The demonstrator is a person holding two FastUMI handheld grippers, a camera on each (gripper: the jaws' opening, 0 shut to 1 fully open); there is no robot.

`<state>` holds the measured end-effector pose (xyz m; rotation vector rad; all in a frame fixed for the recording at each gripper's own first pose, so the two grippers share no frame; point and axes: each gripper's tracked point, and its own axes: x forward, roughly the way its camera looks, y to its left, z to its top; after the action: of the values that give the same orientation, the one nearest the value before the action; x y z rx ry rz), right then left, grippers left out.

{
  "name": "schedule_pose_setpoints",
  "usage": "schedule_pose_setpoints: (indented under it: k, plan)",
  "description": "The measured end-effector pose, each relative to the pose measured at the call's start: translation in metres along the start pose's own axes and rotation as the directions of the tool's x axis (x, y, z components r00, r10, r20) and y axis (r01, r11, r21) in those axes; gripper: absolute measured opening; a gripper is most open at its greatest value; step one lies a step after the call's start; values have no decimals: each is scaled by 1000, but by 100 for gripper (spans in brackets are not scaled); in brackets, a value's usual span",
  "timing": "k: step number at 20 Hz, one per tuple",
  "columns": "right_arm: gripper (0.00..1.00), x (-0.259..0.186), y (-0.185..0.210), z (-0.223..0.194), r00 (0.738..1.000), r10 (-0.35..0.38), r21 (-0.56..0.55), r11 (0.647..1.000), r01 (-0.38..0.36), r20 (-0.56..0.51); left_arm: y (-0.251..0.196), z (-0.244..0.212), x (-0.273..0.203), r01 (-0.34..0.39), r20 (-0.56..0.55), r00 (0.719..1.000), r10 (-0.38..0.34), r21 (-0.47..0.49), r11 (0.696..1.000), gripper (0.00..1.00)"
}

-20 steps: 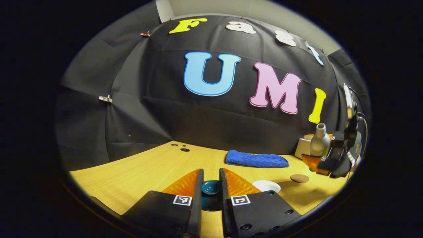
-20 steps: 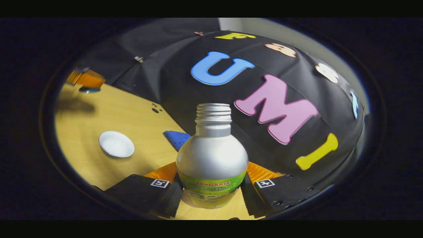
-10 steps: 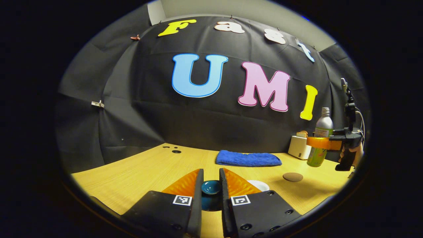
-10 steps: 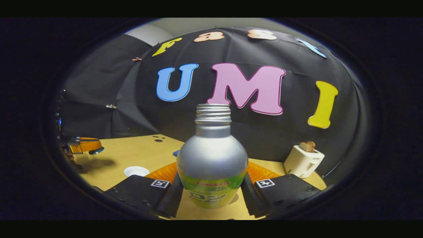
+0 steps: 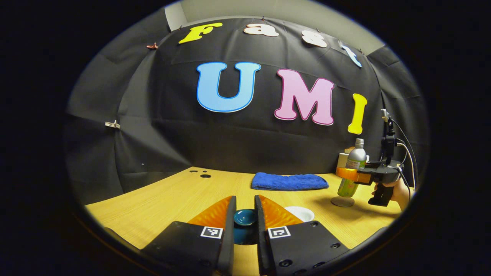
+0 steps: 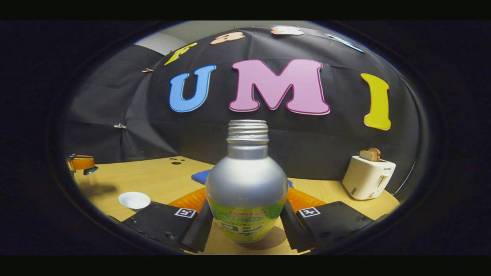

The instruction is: Open the teacup lid with one hand, grasp the water bottle and pour water into the teacup with the other hand; after pouring, place the water bottle on the coaster and then close the teacup lid.

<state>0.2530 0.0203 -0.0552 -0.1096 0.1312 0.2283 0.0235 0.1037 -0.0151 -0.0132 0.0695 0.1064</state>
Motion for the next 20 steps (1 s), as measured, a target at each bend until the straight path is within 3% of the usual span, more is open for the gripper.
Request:
schedule_pose_setpoints:
  k: [6,13,18,20]
  plan:
    - [82,10,-19,-37,997,-48,16,999,49,-60,6,-7,3,-16,-14,1000,16,-9,1000,29]
    - [83,6,-30,-43,994,-90,76,993,95,-63,7,-13,6,-17,-29,999,17,-4,1000,30]
    - [84,1,-25,-38,994,-91,53,994,94,-56,5,-8,4,-17,-14,1000,17,9,1000,29]
    - [100,1,-23,-36,994,-99,25,995,101,-48,3,-8,4,-12,-16,1000,12,6,1000,30]
